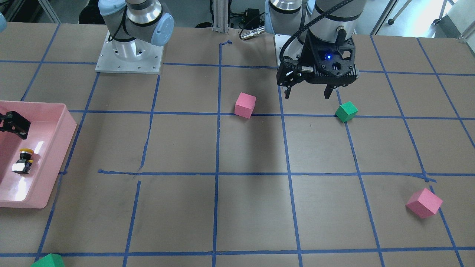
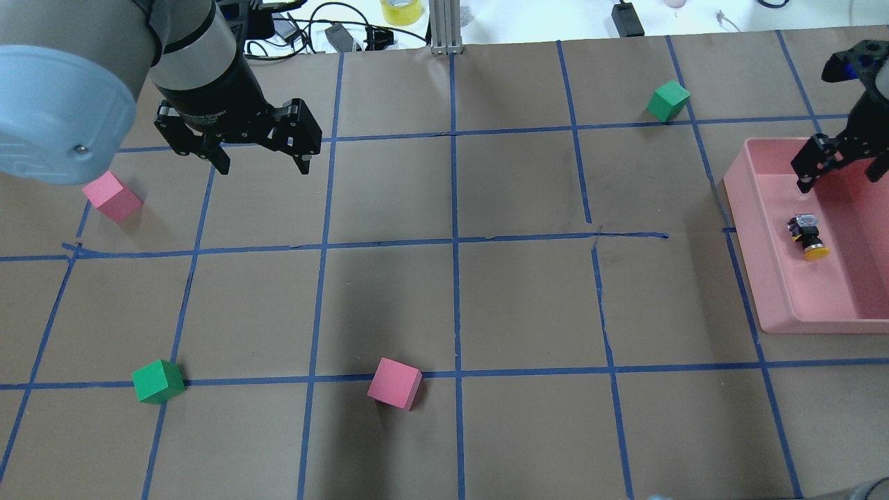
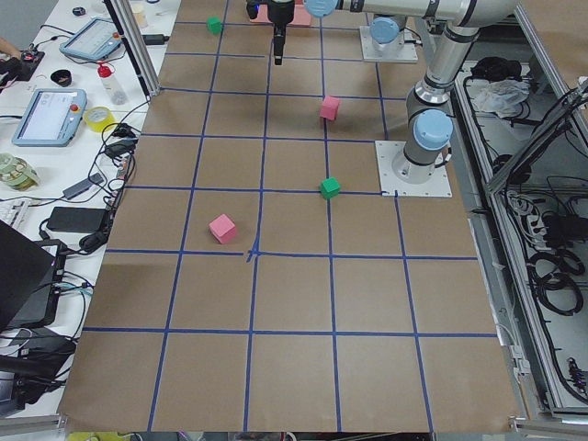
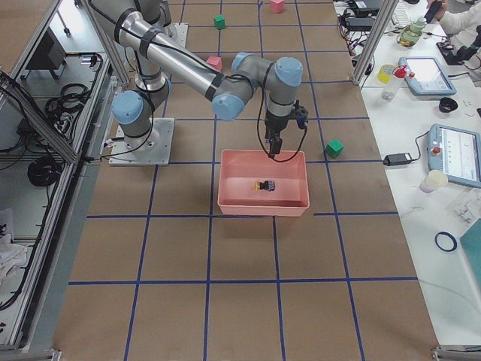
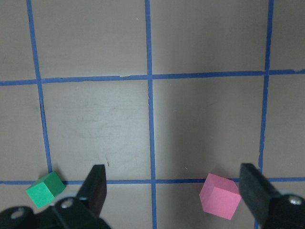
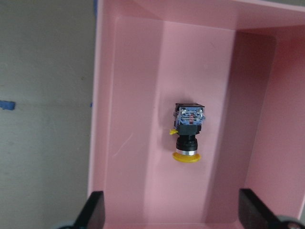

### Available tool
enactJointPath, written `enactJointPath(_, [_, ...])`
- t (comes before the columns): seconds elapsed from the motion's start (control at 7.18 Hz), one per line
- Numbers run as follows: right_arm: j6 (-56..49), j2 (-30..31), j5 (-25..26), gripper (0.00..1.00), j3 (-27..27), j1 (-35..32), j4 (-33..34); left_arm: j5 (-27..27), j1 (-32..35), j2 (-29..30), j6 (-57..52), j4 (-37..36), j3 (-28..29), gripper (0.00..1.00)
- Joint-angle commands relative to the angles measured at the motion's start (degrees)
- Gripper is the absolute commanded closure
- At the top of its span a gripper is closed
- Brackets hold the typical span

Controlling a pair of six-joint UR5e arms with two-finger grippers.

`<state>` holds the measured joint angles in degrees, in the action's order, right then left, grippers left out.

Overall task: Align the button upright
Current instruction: 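Move the right gripper over the pink tray and lower onto the yellow-capped button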

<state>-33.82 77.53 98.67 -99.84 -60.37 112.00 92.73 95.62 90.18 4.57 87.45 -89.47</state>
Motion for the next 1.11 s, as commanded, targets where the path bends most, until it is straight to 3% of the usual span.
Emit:
enactJointPath(0.0, [-5.54,-4.39,-0.23,0.00,-3.33,4.80,8.64,0.00,0.00,0.00,0.00,0.00,0.00,0.00])
enactJointPath(0.28, [-5.81,-6.69,-0.14,0.00,-3.43,5.00,10.68,0.00,0.00,0.00,0.00,0.00,0.00,0.00])
enactJointPath(0.42, [-5.82,-7.65,-0.14,0.08,-3.51,5.00,12.87,0.00,0.00,0.00,0.00,0.00,0.00,0.00])
enactJointPath(0.7, [-5.90,-10.90,0.82,0.00,-3.51,5.00,12.98,0.00,0.00,0.00,0.00,0.00,0.00,0.00])
enactJointPath(0.97, [-5.82,-11.88,1.87,0.00,-4.12,5.09,12.98,0.00,-0.09,0.00,0.00,0.00,0.00,0.00])
